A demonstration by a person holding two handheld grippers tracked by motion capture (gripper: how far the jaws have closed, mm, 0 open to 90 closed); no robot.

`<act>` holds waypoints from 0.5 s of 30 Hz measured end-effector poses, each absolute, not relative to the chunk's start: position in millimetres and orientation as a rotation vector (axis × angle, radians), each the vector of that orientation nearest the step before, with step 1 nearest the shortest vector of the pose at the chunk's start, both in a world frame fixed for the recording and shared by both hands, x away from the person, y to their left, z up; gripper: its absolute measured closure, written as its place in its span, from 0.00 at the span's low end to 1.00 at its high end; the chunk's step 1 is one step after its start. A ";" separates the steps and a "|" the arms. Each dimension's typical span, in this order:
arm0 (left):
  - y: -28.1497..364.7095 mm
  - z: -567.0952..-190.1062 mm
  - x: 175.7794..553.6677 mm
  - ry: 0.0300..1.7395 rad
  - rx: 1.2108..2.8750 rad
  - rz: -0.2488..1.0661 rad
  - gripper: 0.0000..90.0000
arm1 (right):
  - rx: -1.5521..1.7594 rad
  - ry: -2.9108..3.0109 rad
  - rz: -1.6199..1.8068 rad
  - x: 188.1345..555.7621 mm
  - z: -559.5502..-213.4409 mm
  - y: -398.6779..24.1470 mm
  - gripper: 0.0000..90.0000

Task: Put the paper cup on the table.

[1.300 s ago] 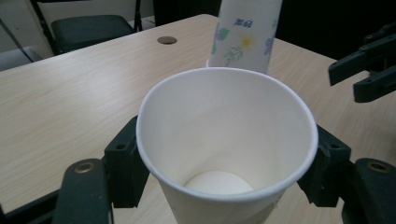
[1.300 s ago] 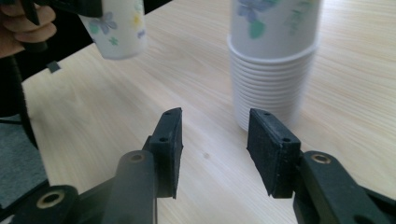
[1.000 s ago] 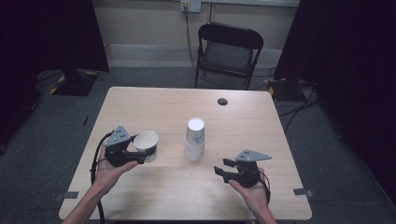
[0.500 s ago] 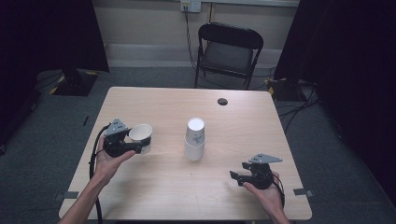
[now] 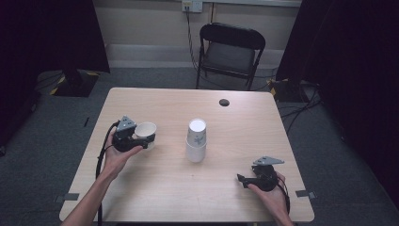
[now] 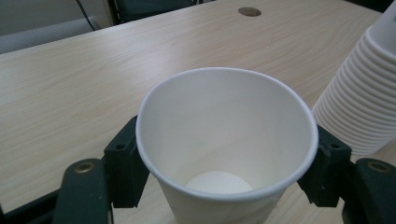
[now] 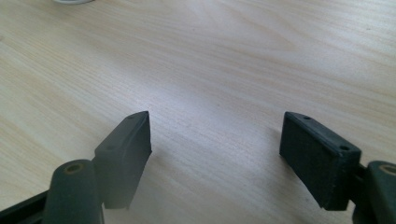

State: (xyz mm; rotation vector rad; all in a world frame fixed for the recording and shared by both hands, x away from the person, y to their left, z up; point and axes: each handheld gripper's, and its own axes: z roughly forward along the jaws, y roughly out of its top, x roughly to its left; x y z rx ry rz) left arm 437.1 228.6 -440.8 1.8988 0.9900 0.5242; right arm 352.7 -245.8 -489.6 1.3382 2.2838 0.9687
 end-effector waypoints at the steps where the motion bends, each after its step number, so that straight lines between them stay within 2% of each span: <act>1: 228.2 -442.5 438.3 1.000 1.896 0.518 0.33 | 1.337 2.281 0.964 353.0 -489.9 -245.6 0.27; 8: 221.6 -450.2 439.2 0.988 1.933 0.538 0.33 | 1.271 2.250 0.944 350.2 -496.0 -241.4 0.19; 15: 219.1 -457.5 445.1 0.990 1.959 0.532 0.33 | 1.259 2.227 0.977 348.6 -499.1 -242.3 0.18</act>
